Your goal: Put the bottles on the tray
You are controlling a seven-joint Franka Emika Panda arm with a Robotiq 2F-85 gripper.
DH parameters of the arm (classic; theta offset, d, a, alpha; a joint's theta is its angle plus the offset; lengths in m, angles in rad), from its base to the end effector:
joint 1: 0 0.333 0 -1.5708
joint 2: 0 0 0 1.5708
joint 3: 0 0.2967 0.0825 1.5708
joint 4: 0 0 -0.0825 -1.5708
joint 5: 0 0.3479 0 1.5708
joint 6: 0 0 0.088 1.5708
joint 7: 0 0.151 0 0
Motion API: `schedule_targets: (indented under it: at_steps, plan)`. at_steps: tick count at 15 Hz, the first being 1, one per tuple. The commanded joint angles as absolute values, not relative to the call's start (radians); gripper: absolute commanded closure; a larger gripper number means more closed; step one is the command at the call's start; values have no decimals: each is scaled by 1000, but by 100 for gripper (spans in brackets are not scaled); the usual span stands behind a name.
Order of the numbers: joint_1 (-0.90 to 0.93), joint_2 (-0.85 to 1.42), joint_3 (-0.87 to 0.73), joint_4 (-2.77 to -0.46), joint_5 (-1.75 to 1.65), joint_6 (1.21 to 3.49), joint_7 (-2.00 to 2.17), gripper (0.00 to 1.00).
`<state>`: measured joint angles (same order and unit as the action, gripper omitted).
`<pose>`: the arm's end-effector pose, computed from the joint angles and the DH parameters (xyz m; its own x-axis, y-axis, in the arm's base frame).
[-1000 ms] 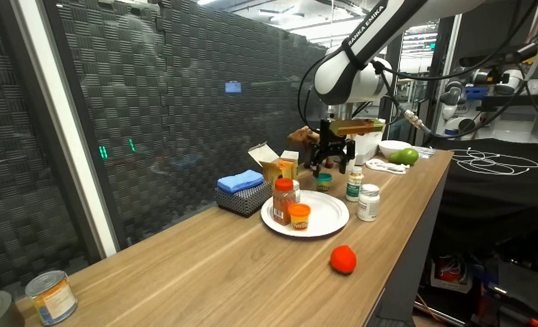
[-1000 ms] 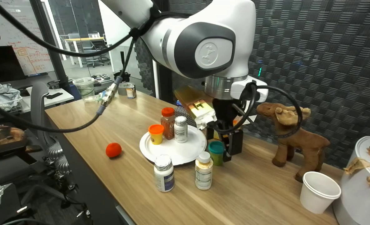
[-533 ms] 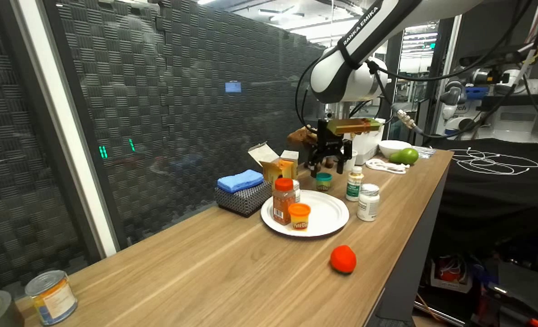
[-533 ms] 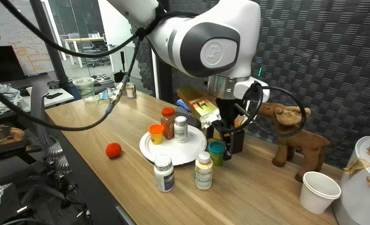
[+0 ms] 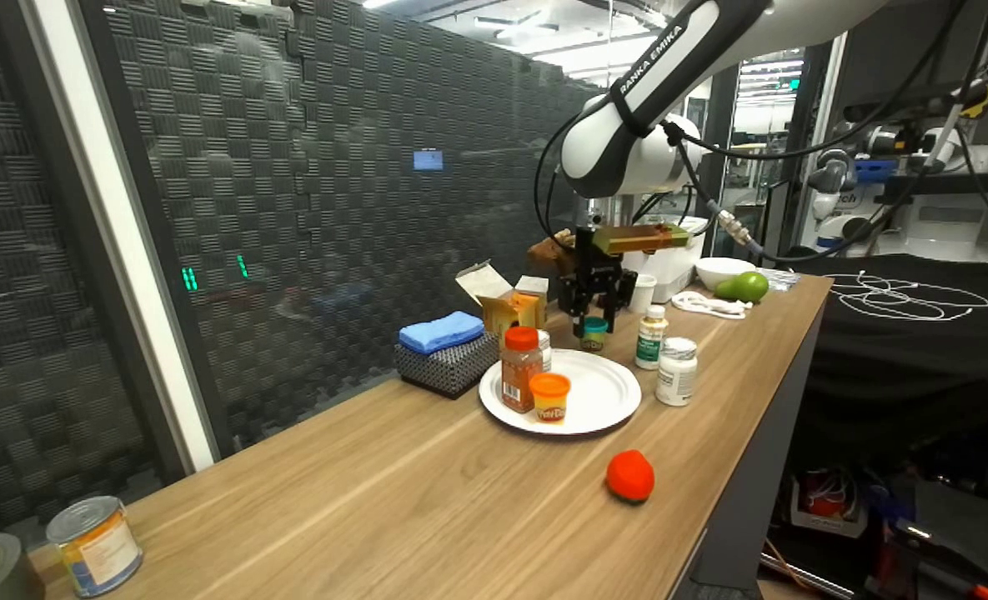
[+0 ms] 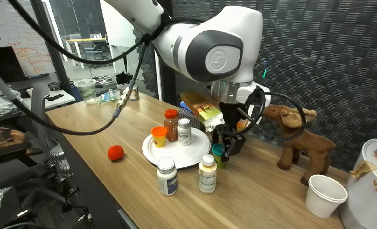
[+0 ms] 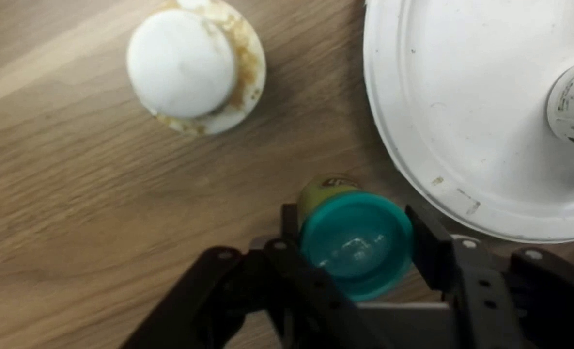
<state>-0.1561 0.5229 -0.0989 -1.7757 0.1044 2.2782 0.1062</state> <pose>0.6018 -0.1476 0.2276 0.9142 -0.4047 -0.0205 -0.4052 -0.9138 -0.0268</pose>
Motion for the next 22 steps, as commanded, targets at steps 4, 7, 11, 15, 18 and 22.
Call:
schedule_targets:
  at_steps: [4, 7, 11, 15, 18, 22]
  plan:
    - [-130, 470, -125, -1797, 85, 2294, 169, 72]
    - [-112, 419, -129, -1830, 52, 2313, 169, 72]
    - [-105, 377, -104, -1856, 24, 2300, 95, 72]
    - [-106, 370, -74, -1882, 47, 2275, 18, 72]
    - [-113, 371, -50, -1902, 65, 2262, -49, 72]
    - [-110, 366, -33, -1919, 73, 2251, -96, 72]
